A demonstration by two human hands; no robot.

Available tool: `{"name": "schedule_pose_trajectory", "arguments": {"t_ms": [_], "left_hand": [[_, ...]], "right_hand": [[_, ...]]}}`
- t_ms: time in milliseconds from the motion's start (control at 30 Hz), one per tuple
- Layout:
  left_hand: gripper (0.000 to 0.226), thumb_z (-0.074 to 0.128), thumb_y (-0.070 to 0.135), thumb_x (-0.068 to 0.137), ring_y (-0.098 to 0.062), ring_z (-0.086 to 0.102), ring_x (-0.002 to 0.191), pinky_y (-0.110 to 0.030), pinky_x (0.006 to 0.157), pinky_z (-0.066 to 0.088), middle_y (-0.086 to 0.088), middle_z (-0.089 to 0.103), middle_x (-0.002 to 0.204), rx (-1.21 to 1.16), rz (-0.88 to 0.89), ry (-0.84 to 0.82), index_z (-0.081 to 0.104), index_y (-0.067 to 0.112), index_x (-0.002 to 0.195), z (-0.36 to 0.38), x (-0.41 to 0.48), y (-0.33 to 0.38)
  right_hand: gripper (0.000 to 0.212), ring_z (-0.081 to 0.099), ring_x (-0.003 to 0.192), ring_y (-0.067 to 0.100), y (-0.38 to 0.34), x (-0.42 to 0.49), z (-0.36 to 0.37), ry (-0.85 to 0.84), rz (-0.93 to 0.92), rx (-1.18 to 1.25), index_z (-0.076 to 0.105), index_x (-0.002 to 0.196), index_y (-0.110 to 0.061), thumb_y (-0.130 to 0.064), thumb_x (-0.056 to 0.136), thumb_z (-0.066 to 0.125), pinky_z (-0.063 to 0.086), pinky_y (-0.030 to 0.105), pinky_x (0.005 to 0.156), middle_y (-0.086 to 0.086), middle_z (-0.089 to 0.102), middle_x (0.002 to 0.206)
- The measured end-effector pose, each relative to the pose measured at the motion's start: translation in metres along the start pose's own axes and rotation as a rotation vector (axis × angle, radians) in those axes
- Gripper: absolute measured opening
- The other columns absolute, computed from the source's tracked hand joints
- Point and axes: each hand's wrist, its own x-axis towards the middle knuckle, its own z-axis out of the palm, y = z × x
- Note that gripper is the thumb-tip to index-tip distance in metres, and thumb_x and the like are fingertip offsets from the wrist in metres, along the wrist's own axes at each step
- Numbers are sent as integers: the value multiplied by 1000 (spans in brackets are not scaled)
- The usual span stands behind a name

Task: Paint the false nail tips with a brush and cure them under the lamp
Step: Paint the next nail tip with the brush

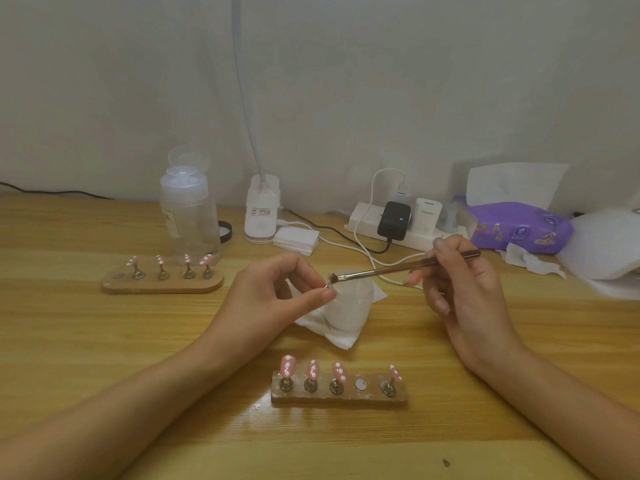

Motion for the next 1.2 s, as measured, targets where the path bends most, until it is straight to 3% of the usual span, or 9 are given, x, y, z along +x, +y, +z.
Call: {"name": "schedule_pose_trajectory", "arguments": {"t_ms": [133,233,333,500,633,767,900,1033,1200], "left_hand": [[29,73,50,68,-4,47,52,-14,49,41,9,70,77,5,6,0,71,24,79,0,0,0],[28,73,50,68,-2,47,52,-13,50,42,11,69,77,16,6,1,71,24,80,0,0,0],[28,73,50,68,-3,47,52,-14,50,42,10,70,78,17,7,-2,71,24,80,0,0,1],[28,73,49,68,-2,47,52,-14,50,42,11,69,77,21,3,-3,70,24,80,0,0,1],[29,73,49,69,-3,48,53,-15,50,43,9,70,79,23,1,-5,71,23,81,0,0,1],[29,73,48,68,-3,47,52,-14,50,43,9,70,78,13,-6,-10,71,23,81,0,1,2],[28,74,48,68,-2,46,52,-14,50,41,8,69,77,5,-5,-7,71,23,80,0,0,2],[28,74,49,67,-2,46,52,-15,50,41,7,70,77,-9,-14,-2,71,24,78,0,0,2],[29,73,51,65,0,46,51,-15,50,42,7,70,79,5,-20,-6,71,25,79,0,0,3]], "right_hand": [[29,33,36,7,2,1,-3,60,30,-14,59,71,-20,-24,99,52,28,15,37,11,68,63],[27,37,36,7,0,0,-3,52,32,63,63,68,-25,-31,92,56,31,15,39,9,68,63],[22,38,36,9,0,0,0,21,40,24,58,72,-19,-34,88,58,29,19,40,11,69,65],[26,38,37,10,1,1,-3,89,58,16,60,72,-19,-27,96,55,30,18,39,11,69,64],[24,41,38,10,-1,0,1,26,37,7,62,66,-27,-37,88,58,31,19,40,10,69,66],[32,39,37,10,1,0,-2,81,63,-10,63,65,-28,-30,95,55,32,18,39,9,67,63],[24,43,38,11,-1,0,0,39,34,-2,62,66,-28,-40,87,58,30,21,41,9,69,66],[26,39,38,11,2,1,-2,83,61,-37,60,69,-23,-33,92,56,28,23,41,12,68,66],[22,44,38,11,0,0,0,27,38,2,62,68,-26,-40,85,59,32,17,38,11,69,66]]}}
